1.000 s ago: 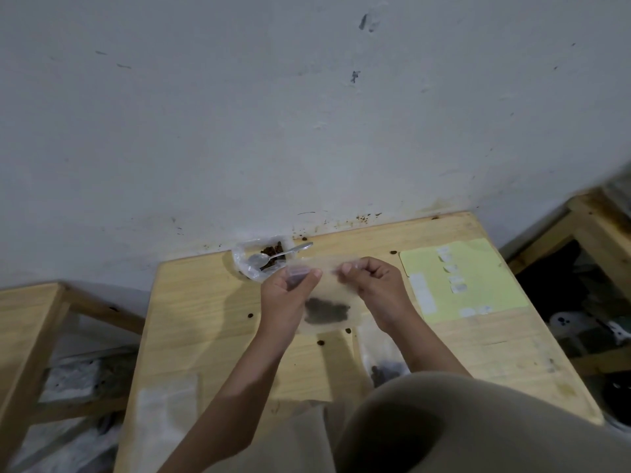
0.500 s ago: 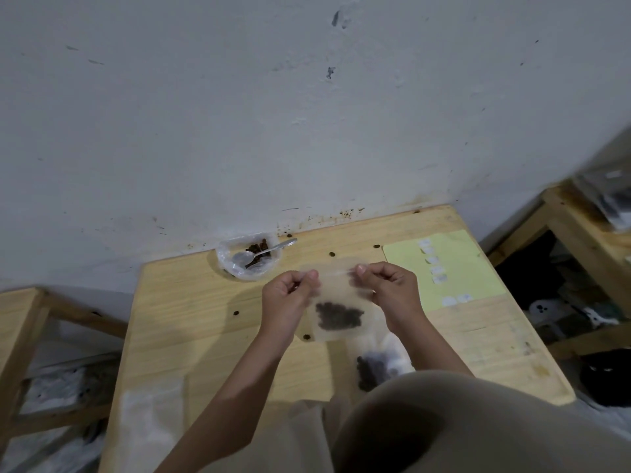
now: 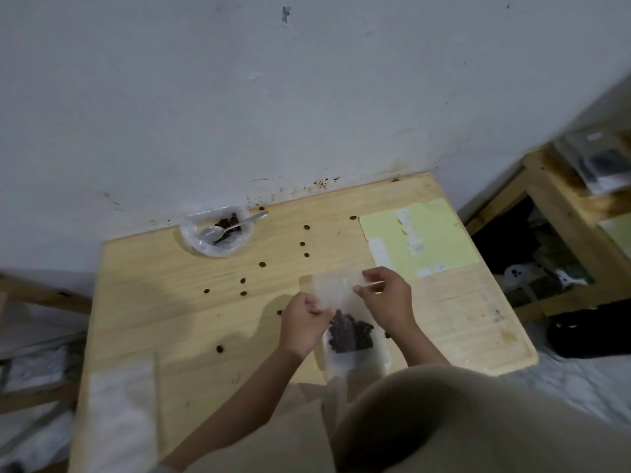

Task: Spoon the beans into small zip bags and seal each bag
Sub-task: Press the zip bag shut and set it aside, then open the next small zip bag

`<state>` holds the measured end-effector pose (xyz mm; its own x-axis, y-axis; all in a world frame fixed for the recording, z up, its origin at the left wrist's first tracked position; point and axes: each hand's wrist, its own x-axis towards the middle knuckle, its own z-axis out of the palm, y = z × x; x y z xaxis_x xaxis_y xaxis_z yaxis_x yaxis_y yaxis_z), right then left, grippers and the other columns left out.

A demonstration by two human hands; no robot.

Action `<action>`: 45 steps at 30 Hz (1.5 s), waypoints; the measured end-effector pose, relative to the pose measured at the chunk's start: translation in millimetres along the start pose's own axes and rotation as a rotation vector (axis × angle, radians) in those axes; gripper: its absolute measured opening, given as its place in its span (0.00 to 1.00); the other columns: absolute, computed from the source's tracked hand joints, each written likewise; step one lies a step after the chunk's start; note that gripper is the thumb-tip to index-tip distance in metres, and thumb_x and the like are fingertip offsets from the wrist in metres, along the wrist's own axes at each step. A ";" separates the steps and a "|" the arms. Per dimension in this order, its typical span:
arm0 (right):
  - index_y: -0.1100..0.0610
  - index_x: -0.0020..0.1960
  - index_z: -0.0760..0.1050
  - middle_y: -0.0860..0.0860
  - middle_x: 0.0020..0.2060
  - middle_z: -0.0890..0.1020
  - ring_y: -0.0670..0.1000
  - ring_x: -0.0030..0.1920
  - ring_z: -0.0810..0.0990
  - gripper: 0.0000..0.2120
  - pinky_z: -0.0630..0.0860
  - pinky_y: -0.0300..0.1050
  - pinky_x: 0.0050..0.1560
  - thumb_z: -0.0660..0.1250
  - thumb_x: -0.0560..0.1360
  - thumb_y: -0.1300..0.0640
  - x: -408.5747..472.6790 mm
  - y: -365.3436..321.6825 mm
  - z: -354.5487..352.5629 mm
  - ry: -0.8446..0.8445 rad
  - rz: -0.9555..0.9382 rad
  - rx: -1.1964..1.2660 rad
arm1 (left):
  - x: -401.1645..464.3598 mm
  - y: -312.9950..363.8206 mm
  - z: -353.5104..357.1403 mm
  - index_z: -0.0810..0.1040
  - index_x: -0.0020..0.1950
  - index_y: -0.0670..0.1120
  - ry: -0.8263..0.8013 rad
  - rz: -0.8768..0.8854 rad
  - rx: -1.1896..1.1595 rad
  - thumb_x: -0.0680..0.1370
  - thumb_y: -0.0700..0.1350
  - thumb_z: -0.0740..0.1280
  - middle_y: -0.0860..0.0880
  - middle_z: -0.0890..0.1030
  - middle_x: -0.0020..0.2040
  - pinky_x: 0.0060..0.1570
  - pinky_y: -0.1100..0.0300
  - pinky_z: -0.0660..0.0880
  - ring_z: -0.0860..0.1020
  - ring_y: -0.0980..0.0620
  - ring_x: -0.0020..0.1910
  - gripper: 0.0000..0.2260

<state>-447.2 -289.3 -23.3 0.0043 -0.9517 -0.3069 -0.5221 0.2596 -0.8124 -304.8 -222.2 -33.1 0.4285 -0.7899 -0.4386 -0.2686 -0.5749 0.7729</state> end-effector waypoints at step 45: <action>0.60 0.60 0.73 0.56 0.52 0.79 0.53 0.50 0.78 0.18 0.75 0.42 0.49 0.68 0.71 0.61 -169.2 -102.1 314.7 -0.310 -0.055 -0.203 | -48.5 -207.7 -277.3 0.75 0.62 0.37 0.469 -0.008 0.227 0.73 0.41 0.71 0.41 0.73 0.60 0.52 0.58 0.71 0.76 0.44 0.55 0.19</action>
<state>-126.3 -103.3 -44.5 0.2788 -0.8606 -0.4263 -0.6722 0.1421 -0.7266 -30.5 -5.3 -45.2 0.7574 -0.6351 -0.1513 -0.4223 -0.6533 0.6285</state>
